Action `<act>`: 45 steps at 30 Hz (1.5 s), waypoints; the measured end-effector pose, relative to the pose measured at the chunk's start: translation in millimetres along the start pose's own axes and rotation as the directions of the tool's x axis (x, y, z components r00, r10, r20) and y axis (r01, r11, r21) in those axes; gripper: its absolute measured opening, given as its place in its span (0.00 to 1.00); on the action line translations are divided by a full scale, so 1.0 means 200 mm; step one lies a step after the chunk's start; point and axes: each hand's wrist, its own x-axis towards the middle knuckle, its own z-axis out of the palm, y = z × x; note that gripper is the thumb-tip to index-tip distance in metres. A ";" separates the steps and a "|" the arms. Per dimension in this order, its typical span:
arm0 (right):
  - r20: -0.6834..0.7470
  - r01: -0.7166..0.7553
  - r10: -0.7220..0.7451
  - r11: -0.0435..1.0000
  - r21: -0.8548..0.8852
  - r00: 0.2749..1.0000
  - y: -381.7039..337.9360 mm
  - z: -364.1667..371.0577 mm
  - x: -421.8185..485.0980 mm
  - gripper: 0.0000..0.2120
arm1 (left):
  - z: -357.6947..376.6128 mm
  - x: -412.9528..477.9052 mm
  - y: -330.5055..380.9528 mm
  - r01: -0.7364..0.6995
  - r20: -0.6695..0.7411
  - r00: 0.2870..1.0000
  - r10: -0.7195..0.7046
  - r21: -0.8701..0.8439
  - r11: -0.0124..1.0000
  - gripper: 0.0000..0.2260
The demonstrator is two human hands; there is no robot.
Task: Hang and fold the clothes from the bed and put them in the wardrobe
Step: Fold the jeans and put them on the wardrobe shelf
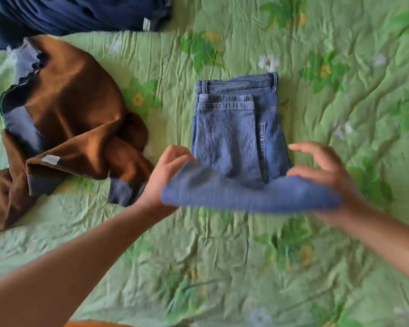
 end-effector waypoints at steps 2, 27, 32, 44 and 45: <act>0.051 -0.311 0.310 0.904 0.294 0.949 0.00 -0.05 0.23 0.09 | -0.02 0.18 0.03 0.059 0.007 0.998 -0.059 -0.127 0.990 0.05; -0.034 -0.592 0.604 0.789 0.164 0.796 0.22 0.28 0.37 0.17 | 0.17 0.36 -0.01 0.405 -0.153 0.902 -0.404 -0.026 0.914 0.09; -0.297 -0.288 0.229 0.942 -0.170 0.927 0.11 0.26 0.54 0.26 | 0.13 0.45 0.11 0.133 -0.313 0.949 0.045 0.524 0.841 0.32; 0.196 -0.170 0.282 0.877 -0.450 0.939 0.24 0.48 0.95 0.38 | 0.26 0.82 -0.11 -0.070 0.064 0.997 0.033 0.750 0.657 0.35; 0.222 -0.171 0.291 0.882 -0.439 0.931 0.24 0.46 0.96 0.38 | 0.24 0.84 -0.10 -0.064 0.072 0.997 0.014 0.762 0.645 0.35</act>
